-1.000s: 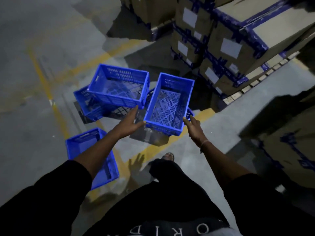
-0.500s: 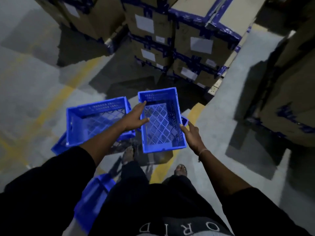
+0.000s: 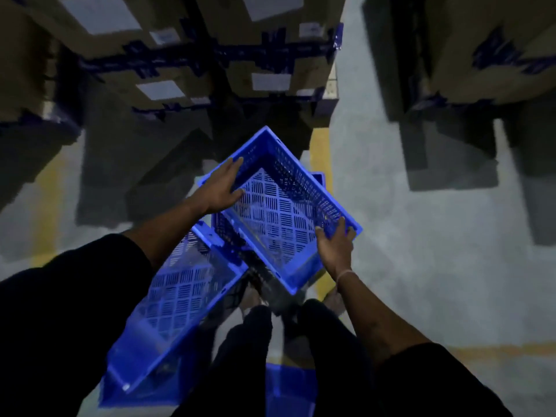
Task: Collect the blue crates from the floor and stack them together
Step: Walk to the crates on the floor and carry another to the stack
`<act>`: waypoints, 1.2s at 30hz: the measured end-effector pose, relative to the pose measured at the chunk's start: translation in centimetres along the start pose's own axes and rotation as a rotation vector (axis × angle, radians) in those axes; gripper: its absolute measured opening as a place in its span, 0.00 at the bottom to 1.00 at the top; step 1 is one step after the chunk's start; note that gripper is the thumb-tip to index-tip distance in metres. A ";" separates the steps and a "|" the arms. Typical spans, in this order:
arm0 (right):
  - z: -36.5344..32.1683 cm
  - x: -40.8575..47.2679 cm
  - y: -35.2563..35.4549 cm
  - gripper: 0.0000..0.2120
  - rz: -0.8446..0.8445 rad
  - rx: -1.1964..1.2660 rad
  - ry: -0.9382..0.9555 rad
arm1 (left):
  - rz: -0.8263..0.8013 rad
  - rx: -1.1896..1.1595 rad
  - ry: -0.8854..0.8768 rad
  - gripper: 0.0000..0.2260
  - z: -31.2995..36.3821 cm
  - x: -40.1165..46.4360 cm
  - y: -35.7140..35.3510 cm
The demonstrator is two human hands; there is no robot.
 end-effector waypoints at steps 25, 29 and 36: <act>10.6 13.4 -9.3 0.40 0.375 -0.001 -0.173 | 0.012 0.242 0.243 0.38 -15.5 13.5 -8.5; 11.2 13.1 -6.8 0.41 0.377 0.000 -0.176 | -0.009 0.218 0.199 0.40 -14.0 12.2 -8.3; 11.7 10.0 0.0 0.42 0.427 -0.003 -0.102 | -0.001 0.202 0.129 0.41 -9.0 9.2 -6.6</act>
Point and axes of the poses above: each hand's wrist, its own x-axis towards the middle knuckle, its own y-axis out of the back of the hand, z = x × y, the point moved 5 cm from there along x, towards the middle knuckle, and after that the axes turned 13 degrees about -y, right-handed, at the moved point
